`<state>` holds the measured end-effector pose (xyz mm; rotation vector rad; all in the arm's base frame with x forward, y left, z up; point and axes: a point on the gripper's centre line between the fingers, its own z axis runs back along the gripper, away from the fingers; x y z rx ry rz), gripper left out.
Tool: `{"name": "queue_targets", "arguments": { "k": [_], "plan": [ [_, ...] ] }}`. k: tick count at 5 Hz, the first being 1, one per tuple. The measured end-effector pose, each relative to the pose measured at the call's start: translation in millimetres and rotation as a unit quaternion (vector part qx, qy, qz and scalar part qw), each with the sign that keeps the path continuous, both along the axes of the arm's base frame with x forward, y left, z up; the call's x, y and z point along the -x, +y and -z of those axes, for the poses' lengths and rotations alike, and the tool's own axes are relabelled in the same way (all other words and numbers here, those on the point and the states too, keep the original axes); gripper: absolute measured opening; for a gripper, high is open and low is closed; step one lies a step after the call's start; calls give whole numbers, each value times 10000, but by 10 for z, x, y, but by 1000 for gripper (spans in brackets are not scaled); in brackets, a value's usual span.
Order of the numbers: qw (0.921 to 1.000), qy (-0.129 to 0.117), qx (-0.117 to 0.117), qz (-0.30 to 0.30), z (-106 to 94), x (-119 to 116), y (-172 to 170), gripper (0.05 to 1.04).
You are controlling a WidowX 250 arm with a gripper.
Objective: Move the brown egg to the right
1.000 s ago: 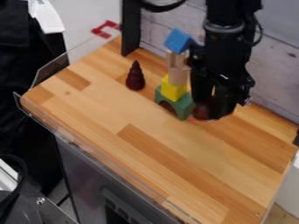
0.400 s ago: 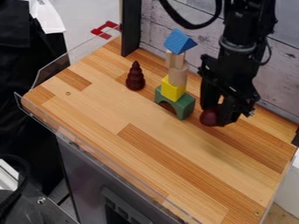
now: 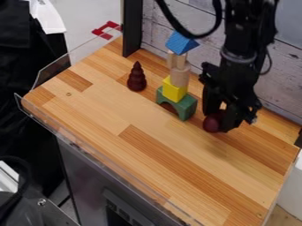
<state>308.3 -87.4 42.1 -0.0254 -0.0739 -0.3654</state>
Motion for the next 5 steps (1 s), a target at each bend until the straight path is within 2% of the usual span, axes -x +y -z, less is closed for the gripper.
{"name": "queue_targets", "arguments": {
  "k": [1, 3, 4, 5],
  "plan": [
    [9997, 66, -238, -9, 128, -1, -15, 561],
    [9993, 159, -344, 1, 261, -62, -35, 561],
    [9998, 42, -210, -28, 287, -80, -66, 561],
    [9999, 11, -1, -103, 353, -50, -47, 621]
  ]
}}
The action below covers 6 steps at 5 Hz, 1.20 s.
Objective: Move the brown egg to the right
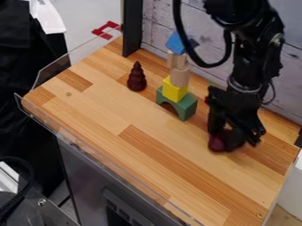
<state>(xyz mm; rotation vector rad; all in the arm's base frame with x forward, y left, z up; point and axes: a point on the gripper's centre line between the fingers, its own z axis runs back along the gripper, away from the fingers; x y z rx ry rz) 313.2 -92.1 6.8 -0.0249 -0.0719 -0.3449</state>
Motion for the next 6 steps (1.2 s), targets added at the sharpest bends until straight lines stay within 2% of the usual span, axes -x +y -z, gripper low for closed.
{"name": "queue_targets", "arguments": {
  "k": [1, 2, 3, 4, 5, 6],
  "plan": [
    [9998, 67, 103, -185, 20, 18, 41, 915],
    [9997, 109, 49, -204, 21, 30, 62, 1003],
    [9998, 153, -83, -133, -1, 51, 99, 998],
    [9995, -163, -127, 259, -505, 68, 129, 999],
    [9982, -458, -71, 389, -996, 196, 118, 999],
    [9989, -276, 193, 314, -1250, 483, 95, 999]
  ]
}}
